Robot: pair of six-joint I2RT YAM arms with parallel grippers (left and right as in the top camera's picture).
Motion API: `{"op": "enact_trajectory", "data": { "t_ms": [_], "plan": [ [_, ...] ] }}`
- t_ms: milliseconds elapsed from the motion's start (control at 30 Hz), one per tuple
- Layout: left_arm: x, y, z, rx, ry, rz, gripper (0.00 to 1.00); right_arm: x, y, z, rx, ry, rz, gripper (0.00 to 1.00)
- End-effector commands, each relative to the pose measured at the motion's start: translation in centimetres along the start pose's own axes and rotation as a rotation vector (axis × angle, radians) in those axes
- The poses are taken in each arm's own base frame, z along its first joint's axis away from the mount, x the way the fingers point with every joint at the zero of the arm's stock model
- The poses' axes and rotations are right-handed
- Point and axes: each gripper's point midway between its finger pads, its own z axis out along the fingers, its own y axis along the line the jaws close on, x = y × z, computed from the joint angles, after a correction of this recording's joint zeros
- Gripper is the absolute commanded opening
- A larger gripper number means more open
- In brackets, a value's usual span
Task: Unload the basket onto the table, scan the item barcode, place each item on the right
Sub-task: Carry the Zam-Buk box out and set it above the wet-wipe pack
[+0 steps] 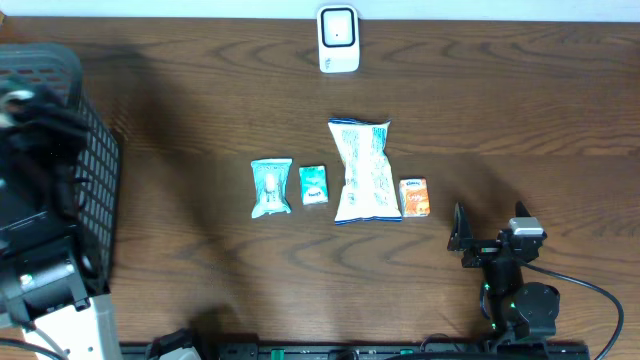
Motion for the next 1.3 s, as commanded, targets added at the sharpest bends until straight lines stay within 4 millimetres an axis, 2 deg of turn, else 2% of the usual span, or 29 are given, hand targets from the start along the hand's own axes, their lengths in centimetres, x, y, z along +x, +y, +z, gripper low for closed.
{"op": "enact_trajectory", "data": {
  "t_ms": [0,133,167,200,233,267,333,433,500,633,767,833,933,1000,1067,1267],
  "plan": [
    [4.7,-4.8,0.0,0.132,0.155,0.062,0.61,0.2,0.2,0.0,-0.009,0.005,-0.013,0.99],
    [12.4,-9.2,0.4,0.237,0.365,0.210,0.61,0.2,0.2,0.0,-0.008,0.005,-0.013,0.99],
    [15.8,-9.9,0.6,0.245,0.456,0.271,0.61,0.2,0.2,0.0,-0.009,0.005,-0.013,0.99],
    [16.8,-10.0,0.6,0.243,0.486,0.287,0.61,0.2,0.2,0.0,-0.009,0.005,-0.013,0.99],
    [18.7,-10.2,0.7,0.239,0.538,0.313,0.61,0.2,0.2,0.0,-0.008,0.005,-0.013,0.99],
    [21.4,-10.1,0.7,0.227,0.612,0.352,0.61,0.2,0.2,0.0,-0.009,0.005,-0.013,0.99],
    [25.2,-9.7,0.7,0.201,0.718,0.419,0.61,0.2,0.2,0.0,-0.009,0.005,-0.013,0.99],
    [29.6,-8.5,0.6,0.149,0.844,0.495,0.61,0.2,0.2,0.0,-0.009,0.005,-0.013,0.99],
    [31.8,-7.4,0.6,0.110,0.910,0.534,0.61,0.2,0.2,0.0,-0.009,0.005,-0.013,0.99],
    [33.6,-5.5,1.0,0.032,0.963,0.579,0.61,0.2,0.2,0.0,-0.009,0.005,-0.013,0.99],
    [33.5,-3.5,2.8,-0.032,0.913,0.762,0.61,0.2,0.2,0.0,-0.009,0.005,-0.013,0.99],
    [33.6,-3.1,3.4,-0.037,0.898,0.818,0.61,0.2,0.2,0.0,-0.009,0.005,-0.013,0.99],
    [34.4,-3.3,4.3,-0.007,0.897,0.862,0.61,0.2,0.2,0.0,-0.009,0.005,-0.013,0.99],
    [35.7,-3.8,4.6,0.034,0.923,0.851,0.61,0.2,0.2,0.0,-0.008,0.005,-0.013,0.99],
    [37.0,-4.8,4.5,0.096,0.958,0.820,0.61,0.2,0.2,0.0,-0.009,0.005,-0.013,0.99],
    [38.9,-7.5,5.5,0.190,0.905,0.804,0.61,0.2,0.2,0.0,-0.009,0.005,-0.013,0.99]
  ]
}}
